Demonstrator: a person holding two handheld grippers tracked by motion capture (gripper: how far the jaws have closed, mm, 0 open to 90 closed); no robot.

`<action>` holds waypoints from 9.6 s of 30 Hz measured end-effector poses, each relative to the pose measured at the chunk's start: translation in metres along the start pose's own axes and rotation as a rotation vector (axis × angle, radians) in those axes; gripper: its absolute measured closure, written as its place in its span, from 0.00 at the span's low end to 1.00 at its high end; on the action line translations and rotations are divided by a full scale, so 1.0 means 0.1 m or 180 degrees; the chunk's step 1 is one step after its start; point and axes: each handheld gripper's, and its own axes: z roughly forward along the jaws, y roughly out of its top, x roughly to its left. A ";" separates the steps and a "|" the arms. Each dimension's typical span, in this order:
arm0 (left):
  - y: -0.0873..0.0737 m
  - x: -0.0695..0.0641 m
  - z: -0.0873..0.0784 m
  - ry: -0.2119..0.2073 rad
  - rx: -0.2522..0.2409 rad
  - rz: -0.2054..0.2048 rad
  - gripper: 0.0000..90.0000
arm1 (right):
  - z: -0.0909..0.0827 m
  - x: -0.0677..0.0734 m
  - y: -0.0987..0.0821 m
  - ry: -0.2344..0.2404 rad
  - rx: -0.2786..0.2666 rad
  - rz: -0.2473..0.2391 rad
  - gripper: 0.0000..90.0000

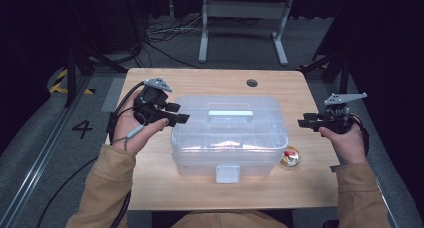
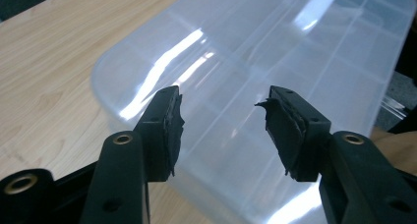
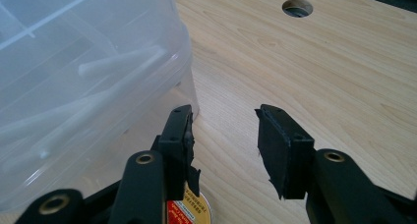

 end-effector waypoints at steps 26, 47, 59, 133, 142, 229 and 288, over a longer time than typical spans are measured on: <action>0.29 -0.24 0.66 -0.0302 0.0254 0.0232 0.58 | -0.05 -0.01 -0.02 0.0052 -0.0078 0.0047 0.62; 0.36 -0.26 0.64 0.0040 0.0165 0.0508 0.84 | -0.12 0.11 -0.06 0.0315 -0.0089 -0.0150 0.85; 0.49 -0.18 0.61 -0.0022 0.0223 0.0435 0.84 | -0.19 0.24 -0.12 0.0578 -0.0032 -0.0284 0.95; 0.51 -0.24 0.03 0.0116 -0.0355 0.0353 0.63 | -0.05 0.63 -0.07 0.1201 -0.0015 -0.0702 1.00; 0.43 -0.41 -0.14 0.0015 -0.0497 0.0476 0.66 | -0.12 0.65 -0.01 0.1037 -0.0243 -0.0529 1.00; -0.39 0.02 0.22 0.0322 -0.0923 -0.0352 0.98 | -0.10 0.57 0.23 0.0775 -0.1119 -0.0172 1.00; -0.21 0.30 0.15 0.0275 -0.1114 -0.0301 0.92 | 0.15 0.86 0.58 -0.0890 -0.1674 0.0115 0.63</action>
